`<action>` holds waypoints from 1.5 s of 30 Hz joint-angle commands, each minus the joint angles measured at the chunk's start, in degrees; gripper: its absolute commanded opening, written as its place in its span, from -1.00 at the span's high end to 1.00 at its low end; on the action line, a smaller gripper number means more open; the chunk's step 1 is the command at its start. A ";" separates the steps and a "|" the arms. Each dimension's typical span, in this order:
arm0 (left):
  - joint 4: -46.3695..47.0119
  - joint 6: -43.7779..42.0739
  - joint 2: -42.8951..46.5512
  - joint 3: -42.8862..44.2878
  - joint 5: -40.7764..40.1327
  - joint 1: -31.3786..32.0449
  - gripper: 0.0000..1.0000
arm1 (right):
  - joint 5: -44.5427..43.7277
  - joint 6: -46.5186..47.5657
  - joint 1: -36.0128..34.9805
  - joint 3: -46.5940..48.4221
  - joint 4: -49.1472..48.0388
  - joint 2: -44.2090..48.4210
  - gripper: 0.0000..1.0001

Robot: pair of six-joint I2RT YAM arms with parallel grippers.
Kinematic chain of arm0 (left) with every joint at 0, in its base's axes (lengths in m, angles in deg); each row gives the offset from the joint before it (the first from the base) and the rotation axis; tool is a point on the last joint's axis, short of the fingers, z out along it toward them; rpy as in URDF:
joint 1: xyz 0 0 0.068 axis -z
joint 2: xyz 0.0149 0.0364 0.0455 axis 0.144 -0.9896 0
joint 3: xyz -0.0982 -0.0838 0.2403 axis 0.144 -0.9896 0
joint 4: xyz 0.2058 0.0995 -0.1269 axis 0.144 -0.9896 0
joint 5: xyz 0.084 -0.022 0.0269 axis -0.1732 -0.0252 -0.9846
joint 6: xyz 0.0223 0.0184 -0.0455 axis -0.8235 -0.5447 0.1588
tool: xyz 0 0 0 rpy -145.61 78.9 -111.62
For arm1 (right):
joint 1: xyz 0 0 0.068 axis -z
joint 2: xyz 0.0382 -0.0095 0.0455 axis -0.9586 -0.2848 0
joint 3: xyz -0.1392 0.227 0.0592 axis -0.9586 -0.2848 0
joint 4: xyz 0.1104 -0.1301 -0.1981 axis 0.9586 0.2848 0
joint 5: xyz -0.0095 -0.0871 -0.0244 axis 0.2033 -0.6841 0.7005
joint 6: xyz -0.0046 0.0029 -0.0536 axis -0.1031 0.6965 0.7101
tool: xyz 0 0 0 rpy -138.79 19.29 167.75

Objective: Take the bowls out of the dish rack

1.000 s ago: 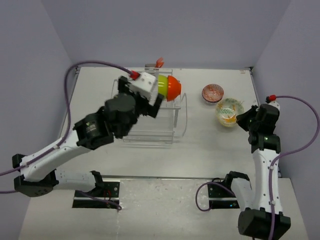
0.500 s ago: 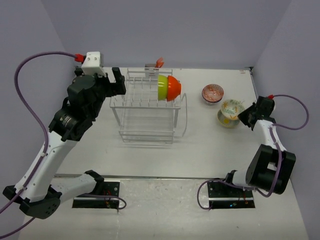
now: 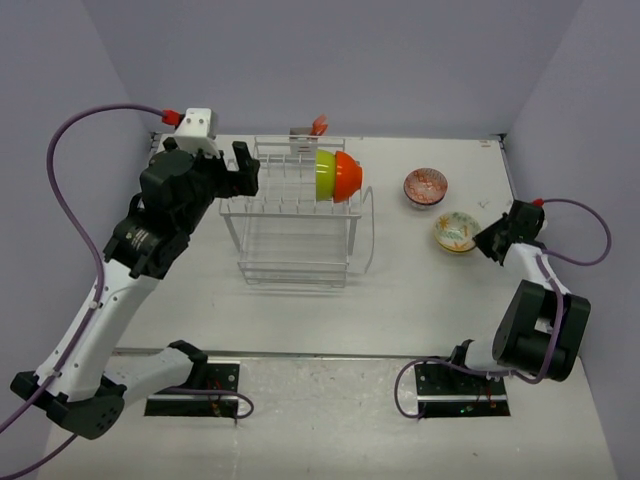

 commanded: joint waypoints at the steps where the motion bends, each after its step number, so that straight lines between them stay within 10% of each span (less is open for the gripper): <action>1: 3.22 -0.11 1.07 -0.84 3.07 -0.74 -1.00 | 0.36 -0.60 0.14 0.46 -3.80 0.01 0.61; 6: 3.57 -0.55 1.86 -0.84 4.13 -0.74 -1.00 | 1.94 -0.95 0.14 0.20 -3.62 0.62 0.45; 13: 3.48 2.78 -1.47 0.83 8.77 -1.79 -1.00 | -0.16 -1.75 0.23 -0.95 0.32 12.30 -0.39; 22: 17.85 14.72 -5.68 -3.21 40.44 -9.34 -1.00 | 8.33 0.10 0.23 3.89 7.37 31.52 -0.98; 31: 46.52 35.83 -16.40 -12.00 59.84 -10.76 -1.00 | 42.26 -0.59 -0.38 2.32 8.60 41.22 -0.98; 45: 59.46 46.03 -25.03 -14.64 63.72 -9.53 -0.37 | 47.03 -1.92 -1.18 0.81 7.72 48.35 -0.95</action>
